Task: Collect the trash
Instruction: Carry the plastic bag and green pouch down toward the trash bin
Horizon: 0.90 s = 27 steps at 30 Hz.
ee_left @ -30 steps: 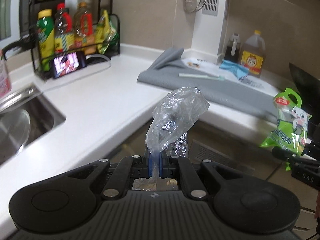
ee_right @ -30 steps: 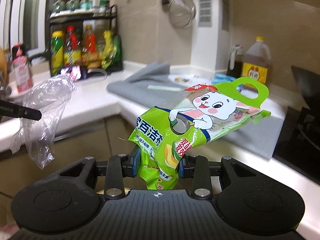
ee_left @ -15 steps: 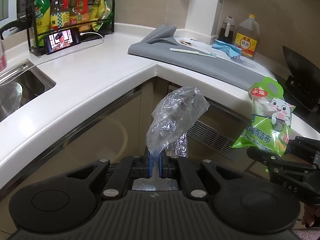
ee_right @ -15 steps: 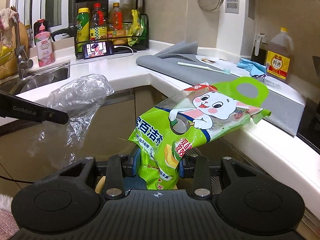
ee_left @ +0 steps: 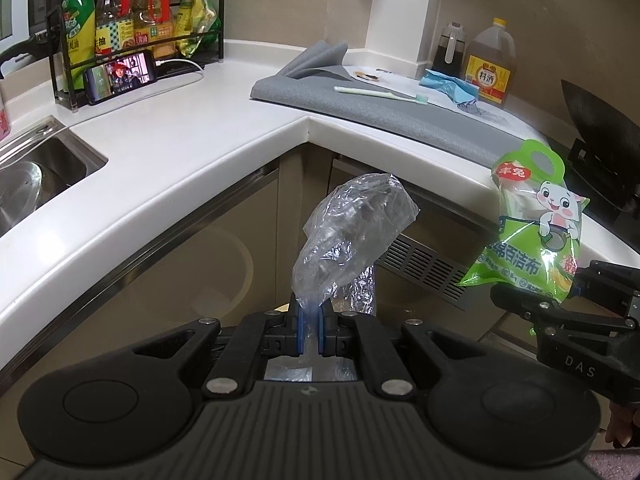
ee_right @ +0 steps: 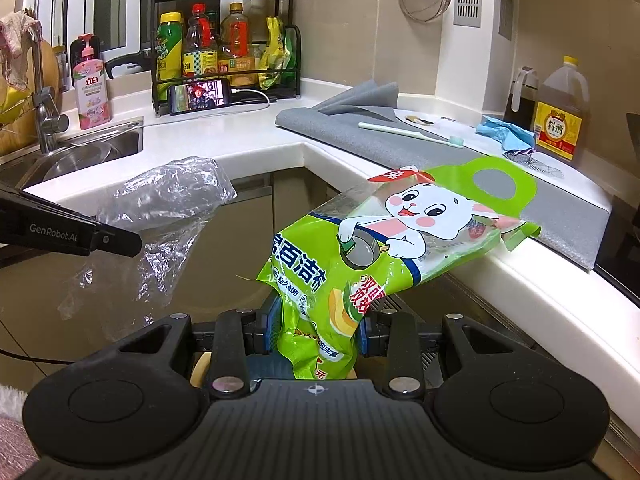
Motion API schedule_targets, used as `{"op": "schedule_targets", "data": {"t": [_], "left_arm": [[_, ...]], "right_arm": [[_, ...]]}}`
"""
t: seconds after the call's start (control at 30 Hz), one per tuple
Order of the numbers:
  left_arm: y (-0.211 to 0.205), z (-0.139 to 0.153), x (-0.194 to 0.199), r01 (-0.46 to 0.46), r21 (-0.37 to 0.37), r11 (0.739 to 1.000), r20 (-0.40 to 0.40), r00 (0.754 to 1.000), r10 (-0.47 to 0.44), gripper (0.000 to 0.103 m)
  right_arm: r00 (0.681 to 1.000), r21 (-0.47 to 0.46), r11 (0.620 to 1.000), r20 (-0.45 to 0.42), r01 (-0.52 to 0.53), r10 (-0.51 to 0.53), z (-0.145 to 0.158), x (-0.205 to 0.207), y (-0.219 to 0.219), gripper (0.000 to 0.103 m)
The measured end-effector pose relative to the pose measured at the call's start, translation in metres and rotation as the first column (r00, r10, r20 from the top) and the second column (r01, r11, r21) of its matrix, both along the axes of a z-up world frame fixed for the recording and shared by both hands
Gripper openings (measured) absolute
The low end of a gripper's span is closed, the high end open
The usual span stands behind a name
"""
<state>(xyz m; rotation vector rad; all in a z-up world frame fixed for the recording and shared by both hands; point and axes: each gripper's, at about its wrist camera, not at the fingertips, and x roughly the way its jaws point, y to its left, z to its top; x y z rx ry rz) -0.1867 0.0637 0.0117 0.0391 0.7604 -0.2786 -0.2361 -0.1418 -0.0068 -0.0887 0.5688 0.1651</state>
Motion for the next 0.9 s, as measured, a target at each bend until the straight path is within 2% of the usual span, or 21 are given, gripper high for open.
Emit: {"op": "schedule_targets", "data": {"t": [0.9], "left_arm": [[-0.0035, -0.0082, 0.0032, 0.012, 0.013, 1.000, -0.025, 1.000, -0.011, 0.006]], "right_arm": [[0.999, -0.002, 1.000, -0.043, 0.000, 0.000, -0.0046, 0.0082, 0.0011, 0.038]]}}
